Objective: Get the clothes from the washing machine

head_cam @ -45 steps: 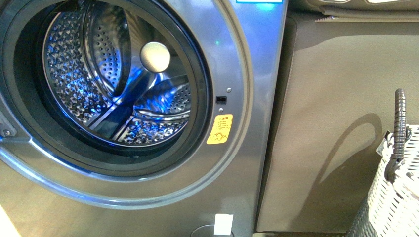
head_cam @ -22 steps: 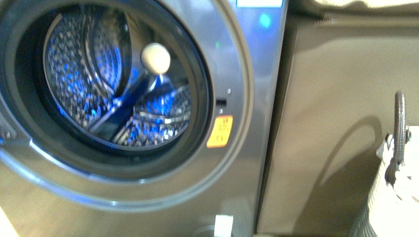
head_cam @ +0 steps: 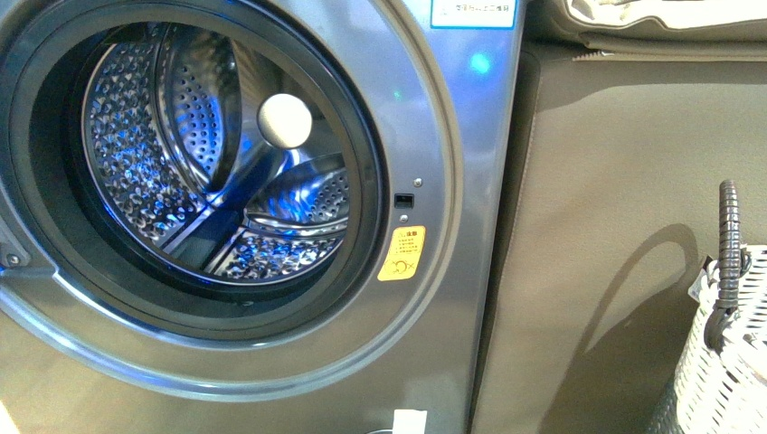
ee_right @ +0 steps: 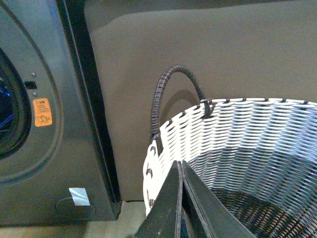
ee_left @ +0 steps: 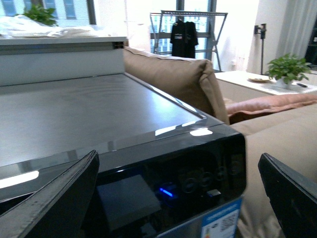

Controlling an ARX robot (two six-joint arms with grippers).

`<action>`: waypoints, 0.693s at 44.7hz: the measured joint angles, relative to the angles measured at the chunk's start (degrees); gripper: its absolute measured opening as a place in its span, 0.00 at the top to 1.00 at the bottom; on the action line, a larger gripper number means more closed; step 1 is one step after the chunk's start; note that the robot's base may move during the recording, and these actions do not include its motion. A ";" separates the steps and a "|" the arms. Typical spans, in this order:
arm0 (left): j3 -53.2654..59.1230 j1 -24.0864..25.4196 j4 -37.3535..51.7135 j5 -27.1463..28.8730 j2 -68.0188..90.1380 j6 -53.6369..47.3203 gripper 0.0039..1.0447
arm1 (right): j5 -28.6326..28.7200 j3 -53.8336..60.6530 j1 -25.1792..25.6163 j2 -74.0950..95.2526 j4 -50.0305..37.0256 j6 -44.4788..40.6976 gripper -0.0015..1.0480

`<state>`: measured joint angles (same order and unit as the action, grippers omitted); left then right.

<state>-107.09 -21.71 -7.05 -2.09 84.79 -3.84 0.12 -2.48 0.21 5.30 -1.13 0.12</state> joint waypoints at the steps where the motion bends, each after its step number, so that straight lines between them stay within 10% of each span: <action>1: 0.13 0.81 0.04 0.00 -0.22 0.09 0.06 | -0.02 0.26 0.00 -1.03 0.68 0.00 0.98; 15: 2.95 14.47 -0.11 4.15 -4.63 2.93 0.06 | -0.04 2.19 -0.02 -5.05 1.11 0.00 0.98; 31: 23.23 15.19 2.34 7.56 -18.38 6.43 0.06 | -0.07 2.19 -0.02 -5.05 1.11 0.00 0.98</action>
<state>-83.85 -6.52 -4.71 5.48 66.41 2.59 0.05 -0.30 0.19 0.25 -0.01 0.12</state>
